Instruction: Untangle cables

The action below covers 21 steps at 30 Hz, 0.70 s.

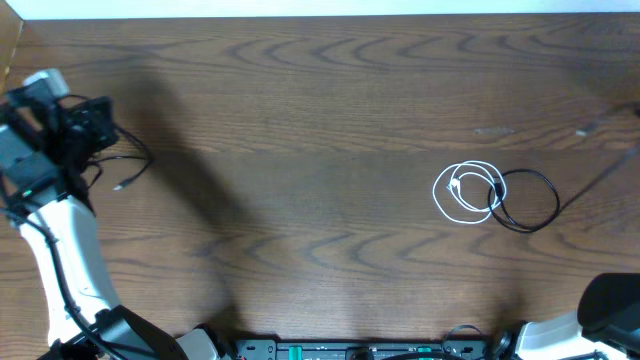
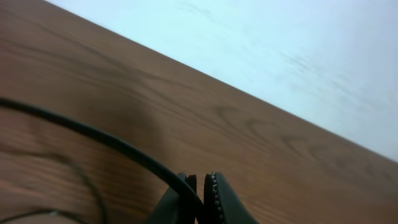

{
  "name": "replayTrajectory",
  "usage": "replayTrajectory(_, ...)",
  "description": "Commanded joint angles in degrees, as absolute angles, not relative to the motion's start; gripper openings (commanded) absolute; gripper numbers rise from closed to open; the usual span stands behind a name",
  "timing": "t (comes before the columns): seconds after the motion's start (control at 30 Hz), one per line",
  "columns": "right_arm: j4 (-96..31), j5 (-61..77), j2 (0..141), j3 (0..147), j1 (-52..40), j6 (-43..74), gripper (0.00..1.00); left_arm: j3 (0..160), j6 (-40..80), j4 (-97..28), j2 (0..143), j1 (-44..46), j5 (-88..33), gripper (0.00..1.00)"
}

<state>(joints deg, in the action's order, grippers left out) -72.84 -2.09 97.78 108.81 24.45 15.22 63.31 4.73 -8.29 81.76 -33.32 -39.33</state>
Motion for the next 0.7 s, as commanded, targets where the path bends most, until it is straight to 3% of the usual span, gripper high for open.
replayTrajectory(0.0,-72.1,0.7,98.2,109.6,17.7,14.0,0.01,63.3,5.2,-8.5,81.3,-28.7,-40.1,0.11)
replayTrajectory(0.27,-67.4,3.5,98.2,109.6,2.5,13.6,0.01,63.3,5.2,-10.7,81.3,-18.7,-40.1,0.11)
replayTrajectory(0.67,-62.5,13.7,98.2,109.7,-6.8,10.9,0.01,63.3,5.2,-13.3,81.3,-5.6,-40.1,0.11)
